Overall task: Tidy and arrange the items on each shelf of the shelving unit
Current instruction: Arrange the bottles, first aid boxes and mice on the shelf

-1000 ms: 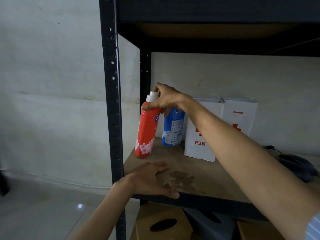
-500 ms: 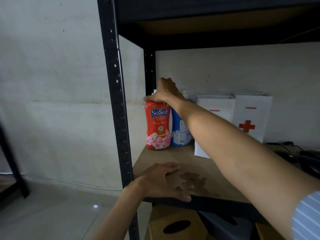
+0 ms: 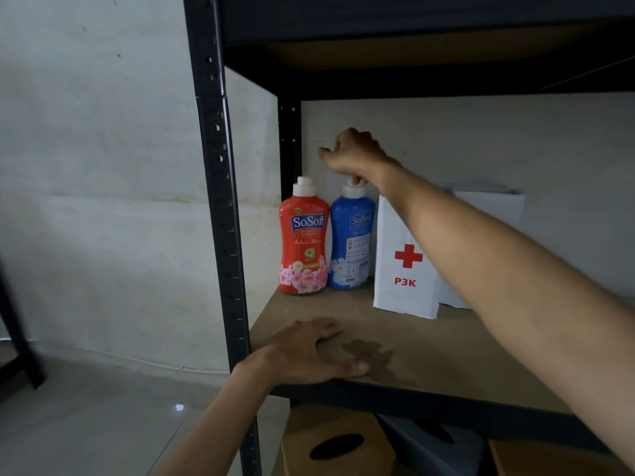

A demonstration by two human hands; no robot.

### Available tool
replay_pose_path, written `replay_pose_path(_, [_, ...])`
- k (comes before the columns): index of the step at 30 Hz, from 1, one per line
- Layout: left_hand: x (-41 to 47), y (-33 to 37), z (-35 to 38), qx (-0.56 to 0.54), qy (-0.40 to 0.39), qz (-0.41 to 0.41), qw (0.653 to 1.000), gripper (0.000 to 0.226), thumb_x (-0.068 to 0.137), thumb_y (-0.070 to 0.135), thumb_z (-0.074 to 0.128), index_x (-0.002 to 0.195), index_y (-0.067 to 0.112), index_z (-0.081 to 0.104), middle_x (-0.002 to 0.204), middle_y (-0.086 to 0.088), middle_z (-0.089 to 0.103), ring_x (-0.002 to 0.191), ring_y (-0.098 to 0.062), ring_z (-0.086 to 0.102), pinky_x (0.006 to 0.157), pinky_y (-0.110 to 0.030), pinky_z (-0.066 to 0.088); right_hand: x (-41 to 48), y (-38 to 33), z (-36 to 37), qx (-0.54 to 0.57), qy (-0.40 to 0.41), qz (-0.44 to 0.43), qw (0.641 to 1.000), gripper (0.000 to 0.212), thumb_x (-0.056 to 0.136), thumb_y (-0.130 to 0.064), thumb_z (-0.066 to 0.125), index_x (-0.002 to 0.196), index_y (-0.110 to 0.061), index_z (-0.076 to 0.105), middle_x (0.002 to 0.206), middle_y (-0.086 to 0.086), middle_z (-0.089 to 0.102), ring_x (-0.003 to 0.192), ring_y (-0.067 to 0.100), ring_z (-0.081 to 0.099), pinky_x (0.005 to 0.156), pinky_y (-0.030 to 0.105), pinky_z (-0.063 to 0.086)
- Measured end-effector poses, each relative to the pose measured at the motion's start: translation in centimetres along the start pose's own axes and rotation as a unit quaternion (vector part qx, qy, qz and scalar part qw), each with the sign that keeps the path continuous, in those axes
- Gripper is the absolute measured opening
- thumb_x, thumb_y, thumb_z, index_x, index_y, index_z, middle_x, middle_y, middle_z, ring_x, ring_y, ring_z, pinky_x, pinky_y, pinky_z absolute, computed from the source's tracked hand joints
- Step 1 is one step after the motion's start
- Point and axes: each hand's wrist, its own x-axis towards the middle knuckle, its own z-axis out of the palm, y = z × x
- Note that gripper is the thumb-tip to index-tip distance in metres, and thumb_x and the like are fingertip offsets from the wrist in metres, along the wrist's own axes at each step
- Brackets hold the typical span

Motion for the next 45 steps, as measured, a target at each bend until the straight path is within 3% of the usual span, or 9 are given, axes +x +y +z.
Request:
replay_pose_path(3, [0.3,0.3,0.1,0.003,0.000,-0.012,1.000,0.113,0.056,0.102,0.044,0.152,0.045,0.026,0.162,0.019,0.020,0.149,-0.014,0.021,0.120,-0.043,0.021,-0.2,1.6,-0.8,-0.132,0.015,-0.025,0.991,0.050,0.095,-0.053,0.055,0.119,-0.009,0.061,0.117,0.014,0.065,0.101,0.031,0.063,0.075,0.034,0.044])
replay_pose_path(7, [0.5,0.5,-0.2,0.003,-0.007,-0.018,1.000,0.112,0.057,0.101,0.046,0.152,0.046,0.026,0.163,0.019,0.018,0.149,-0.016,0.018,0.120,-0.045,0.020,-1.3,2.7,-0.3,-0.213,-0.066,-0.023,0.975,0.060,0.089,-0.063,0.059,0.117,-0.010,0.060,0.106,0.010,0.062,0.088,0.027,0.060,0.072,0.033,0.043])
replay_pose_path(14, [0.6,0.4,-0.3,0.011,0.003,-0.018,1.000,0.108,0.060,0.099,0.046,0.152,0.047,0.025,0.162,0.019,0.020,0.149,-0.016,0.019,0.120,-0.044,0.019,-0.7,3.1,-0.2,-0.150,-0.127,-0.019,0.980,0.047,0.080,-0.053,0.074,0.100,-0.014,0.056,0.095,0.004,0.064,0.078,0.020,0.061,0.064,0.032,0.046])
replay_pose_path(18, [0.2,0.7,-0.5,0.013,0.004,-0.013,1.000,0.102,0.066,0.094,0.048,0.153,0.045,0.025,0.162,0.019,0.019,0.149,-0.016,0.019,0.119,-0.044,0.018,0.5,3.4,-0.8,-0.157,-0.188,-0.013,0.970,0.040,0.079,-0.049,0.076,0.095,-0.014,0.064,0.088,0.004,0.068,0.081,0.022,0.066,0.076,0.037,0.055])
replay_pose_path(22, [0.1,0.6,-0.5,0.015,0.007,-0.010,1.000,0.100,0.068,0.093,0.048,0.152,0.045,0.026,0.162,0.018,0.020,0.149,-0.016,0.020,0.120,-0.044,0.018,1.3,3.3,-1.3,-0.181,-0.229,-0.019,0.956,0.034,0.081,-0.040,0.075,0.100,-0.014,0.067,0.091,0.007,0.069,0.081,0.022,0.066,0.070,0.033,0.052])
replay_pose_path(27, [0.4,0.3,-0.4,0.019,0.016,-0.005,1.000,0.100,0.067,0.095,0.047,0.152,0.046,0.026,0.161,0.019,0.022,0.148,-0.016,0.022,0.118,-0.043,0.020,1.4,3.4,-2.2,-0.208,-0.267,-0.040,0.940,0.034,0.090,-0.029,0.069,0.121,-0.014,0.063,0.108,0.007,0.066,0.083,0.019,0.060,0.063,0.026,0.045])
replay_pose_path(33, [0.5,0.1,-0.2,0.016,0.017,-0.012,1.000,0.106,0.061,0.099,0.044,0.152,0.048,0.026,0.161,0.022,0.020,0.149,-0.014,0.019,0.119,-0.044,0.017,1.5,2.8,-2.7,-0.199,-0.294,-0.057,0.933,0.044,0.089,-0.022,0.070,0.131,-0.029,0.058,0.123,0.005,0.058,0.105,0.028,0.059,0.075,0.035,0.046])
replay_pose_path(38, [0.5,0.3,-0.3,0.024,0.013,-0.013,1.000,0.106,0.061,0.099,0.043,0.152,0.049,0.025,0.162,0.022,0.019,0.149,-0.016,0.019,0.119,-0.046,0.017,1.7,2.1,-2.9,-0.220,-0.318,-0.062,0.920,0.042,0.090,-0.016,0.069,0.129,-0.029,0.058,0.121,0.003,0.056,0.095,0.022,0.056,0.077,0.036,0.044])
replay_pose_path(45, [0.4,0.4,-0.3,0.028,0.020,-0.008,0.999,0.104,0.063,0.098,0.044,0.152,0.048,0.025,0.162,0.022,0.018,0.149,-0.015,0.018,0.120,-0.048,0.015,1.8,1.8,-2.5,-0.196,-0.318,-0.066,0.925,0.042,0.086,-0.004,0.071,0.116,-0.032,0.061,0.115,0.003,0.058,0.103,0.024,0.059,0.086,0.040,0.048])
